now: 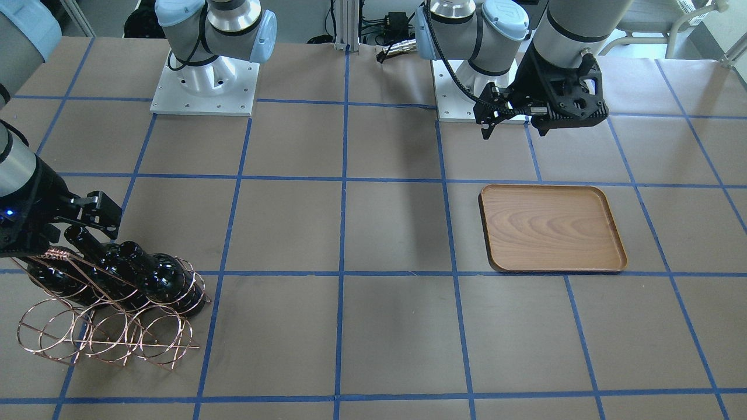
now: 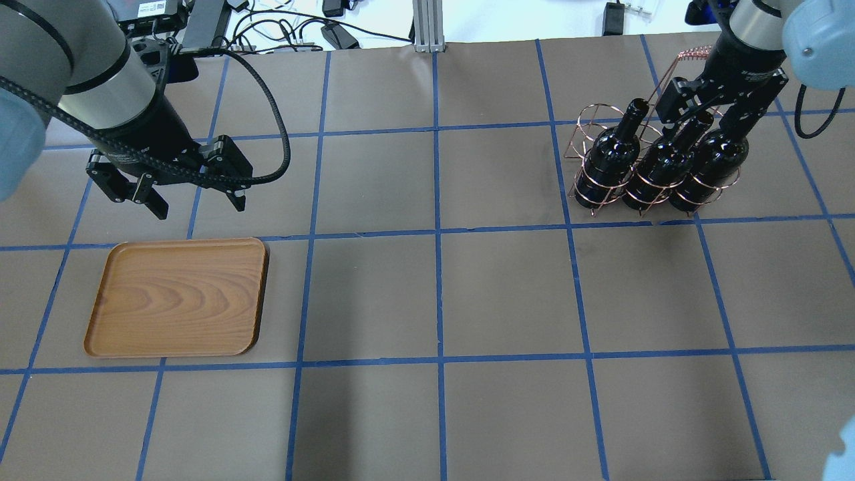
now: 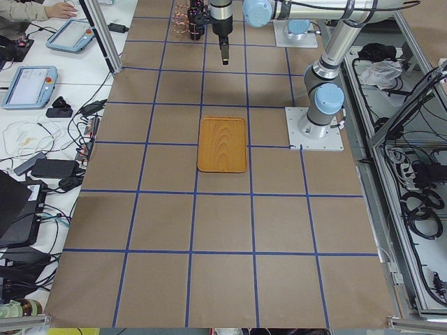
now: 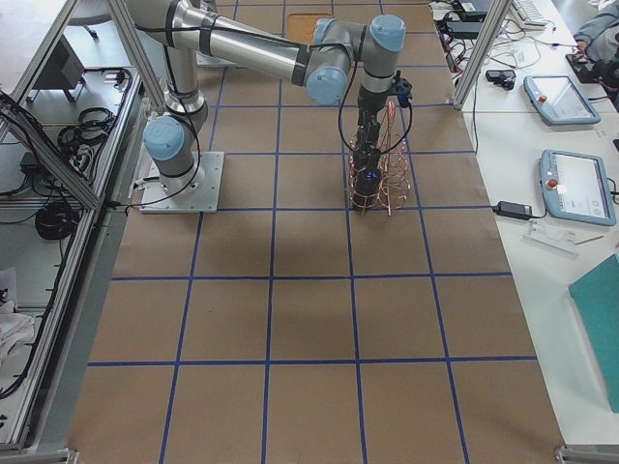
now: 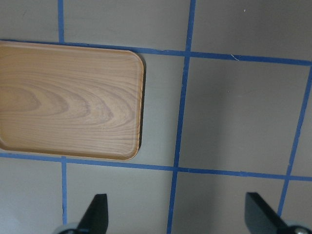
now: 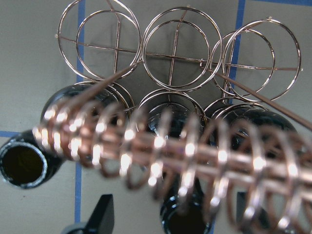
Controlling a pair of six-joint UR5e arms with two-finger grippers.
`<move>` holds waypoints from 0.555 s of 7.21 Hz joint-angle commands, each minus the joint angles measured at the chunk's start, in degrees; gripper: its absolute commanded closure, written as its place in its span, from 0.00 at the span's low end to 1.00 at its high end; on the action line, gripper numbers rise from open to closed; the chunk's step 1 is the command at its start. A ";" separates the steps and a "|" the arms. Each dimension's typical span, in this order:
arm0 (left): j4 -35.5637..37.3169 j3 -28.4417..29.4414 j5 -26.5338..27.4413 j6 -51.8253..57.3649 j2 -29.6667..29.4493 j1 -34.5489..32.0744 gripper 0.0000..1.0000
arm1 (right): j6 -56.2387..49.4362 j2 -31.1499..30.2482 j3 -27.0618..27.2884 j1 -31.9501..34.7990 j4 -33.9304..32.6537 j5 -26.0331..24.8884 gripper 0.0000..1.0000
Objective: Take wine from basket and place on tray
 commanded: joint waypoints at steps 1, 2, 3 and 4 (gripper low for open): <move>-0.01 0.00 0.08 -0.09 -0.02 0.01 0.00 | -0.02 0.00 0.07 0.00 -0.08 -0.03 0.11; -0.01 -0.09 0.08 0.00 -0.02 0.01 0.00 | -0.02 0.09 0.07 0.00 -0.61 -0.03 0.15; -0.01 0.00 -0.01 -0.09 -0.10 -0.08 0.00 | -0.02 0.52 0.07 0.00 -0.53 -0.03 0.17; -0.01 -0.09 0.07 -0.09 -0.28 -0.08 0.00 | -0.02 0.61 0.07 0.00 -0.44 -0.03 0.20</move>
